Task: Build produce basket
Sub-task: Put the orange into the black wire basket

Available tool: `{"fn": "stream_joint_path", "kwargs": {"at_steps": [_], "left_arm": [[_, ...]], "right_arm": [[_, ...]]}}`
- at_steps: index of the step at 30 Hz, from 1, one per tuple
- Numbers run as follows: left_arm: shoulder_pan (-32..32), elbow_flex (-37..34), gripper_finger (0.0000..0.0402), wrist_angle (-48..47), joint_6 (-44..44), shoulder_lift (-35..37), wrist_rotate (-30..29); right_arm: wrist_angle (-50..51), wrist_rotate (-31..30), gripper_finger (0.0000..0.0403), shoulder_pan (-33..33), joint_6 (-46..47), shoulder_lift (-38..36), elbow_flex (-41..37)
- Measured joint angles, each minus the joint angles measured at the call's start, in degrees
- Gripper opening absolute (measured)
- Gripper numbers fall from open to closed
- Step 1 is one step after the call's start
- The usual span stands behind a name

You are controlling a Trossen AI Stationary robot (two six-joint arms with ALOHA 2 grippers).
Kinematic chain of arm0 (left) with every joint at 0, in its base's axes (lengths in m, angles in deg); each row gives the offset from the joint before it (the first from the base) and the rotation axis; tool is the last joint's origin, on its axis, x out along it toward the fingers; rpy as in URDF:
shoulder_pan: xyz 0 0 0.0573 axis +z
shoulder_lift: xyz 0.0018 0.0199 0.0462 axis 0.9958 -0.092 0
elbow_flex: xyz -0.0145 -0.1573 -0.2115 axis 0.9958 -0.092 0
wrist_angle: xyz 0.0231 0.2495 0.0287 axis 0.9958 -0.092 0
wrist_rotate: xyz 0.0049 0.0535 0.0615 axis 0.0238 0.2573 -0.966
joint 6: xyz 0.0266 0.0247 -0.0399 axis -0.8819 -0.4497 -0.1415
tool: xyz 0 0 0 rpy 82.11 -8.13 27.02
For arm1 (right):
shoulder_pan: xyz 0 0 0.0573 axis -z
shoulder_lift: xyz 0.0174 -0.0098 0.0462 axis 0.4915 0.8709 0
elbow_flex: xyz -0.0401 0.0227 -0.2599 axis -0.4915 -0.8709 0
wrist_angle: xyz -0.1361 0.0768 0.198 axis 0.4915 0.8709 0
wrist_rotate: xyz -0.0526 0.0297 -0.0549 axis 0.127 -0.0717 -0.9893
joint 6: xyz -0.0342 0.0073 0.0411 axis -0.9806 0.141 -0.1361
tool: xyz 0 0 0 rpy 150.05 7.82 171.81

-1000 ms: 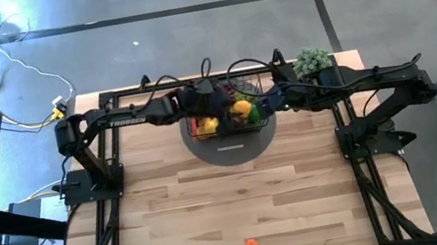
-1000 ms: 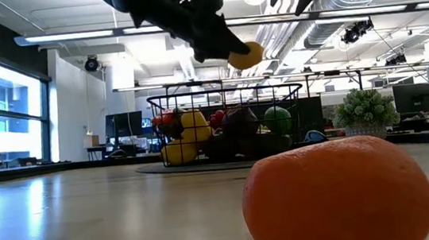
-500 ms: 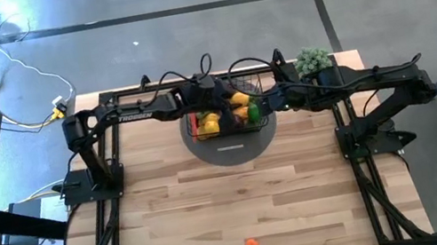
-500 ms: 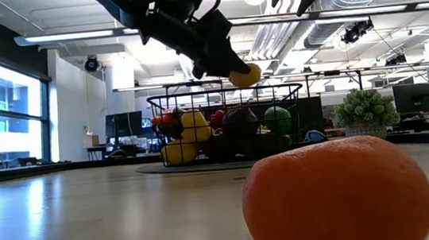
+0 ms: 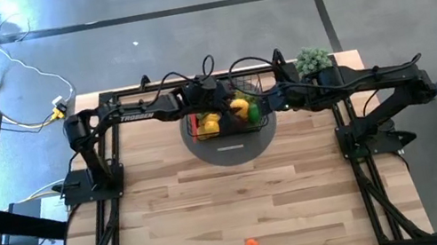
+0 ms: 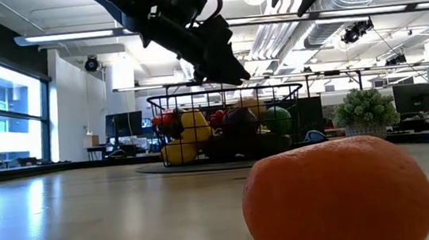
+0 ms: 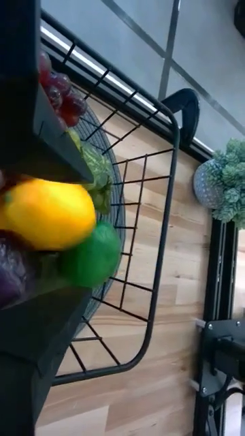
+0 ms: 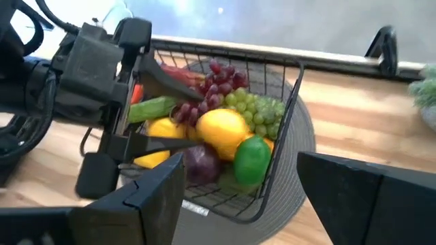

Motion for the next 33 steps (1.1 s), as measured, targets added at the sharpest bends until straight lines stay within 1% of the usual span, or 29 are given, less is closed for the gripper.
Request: {"fn": "stream_joint_path", "kwargs": {"at_steps": [3,7,14,19,24,30,33], "left_arm": [[0.04,0.0,0.0256,-0.48,-0.02,0.0,-1.14],[0.04,0.0,0.0259,-2.74,-0.02,0.0,-2.93],[0.61,0.04,0.0259,-10.36,-0.02,3.28,-2.81],[0.29,0.04,0.0259,-17.72,1.2,8.39,-2.43],[-1.68,0.02,0.0259,-24.46,2.19,14.3,-2.46],[-4.18,0.04,0.0259,-30.57,8.74,20.84,-2.64],[-5.65,0.04,0.0259,-33.7,12.11,23.57,-2.72]], "right_arm": [[0.0,2.06,0.0261,0.0,0.84,0.02,0.0],[-0.04,4.47,0.0261,-0.02,0.79,0.22,0.0],[-0.56,9.2,0.0261,-1.85,-0.41,1.16,-0.02],[-0.86,11.66,0.0261,-4.79,-1.14,1.94,-0.02],[-2.53,13.88,0.0261,-8.18,-4.58,2.93,-0.02],[-4.54,14.42,0.0261,-12.38,-10.66,4.4,-0.02],[-7.11,16.7,0.0261,-14.03,-14.98,5.54,-0.02]]}}
